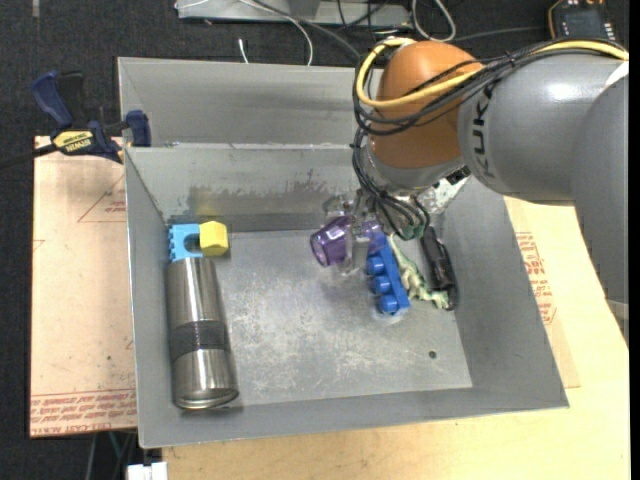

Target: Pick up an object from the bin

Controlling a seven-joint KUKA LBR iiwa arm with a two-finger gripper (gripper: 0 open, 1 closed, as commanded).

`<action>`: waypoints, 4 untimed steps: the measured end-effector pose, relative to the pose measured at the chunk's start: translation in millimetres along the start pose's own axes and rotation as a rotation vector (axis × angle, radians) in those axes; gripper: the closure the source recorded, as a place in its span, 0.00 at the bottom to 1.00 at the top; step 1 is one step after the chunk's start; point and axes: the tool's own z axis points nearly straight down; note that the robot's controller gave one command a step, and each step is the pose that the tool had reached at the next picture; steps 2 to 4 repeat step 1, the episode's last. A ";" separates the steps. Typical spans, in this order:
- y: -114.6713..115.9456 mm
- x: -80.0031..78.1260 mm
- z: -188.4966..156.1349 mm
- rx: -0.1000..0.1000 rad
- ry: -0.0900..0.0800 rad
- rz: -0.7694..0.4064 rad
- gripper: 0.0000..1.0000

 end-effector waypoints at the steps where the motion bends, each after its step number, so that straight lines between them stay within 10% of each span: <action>1: 0.4 -0.3 -17.3 0.000 -0.002 0.000 1.00; 4: 0.4 -0.3 -17.3 0.000 -0.002 0.000 1.00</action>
Offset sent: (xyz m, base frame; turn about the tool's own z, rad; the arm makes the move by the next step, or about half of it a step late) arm 0.0006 0.0003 0.0130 0.0003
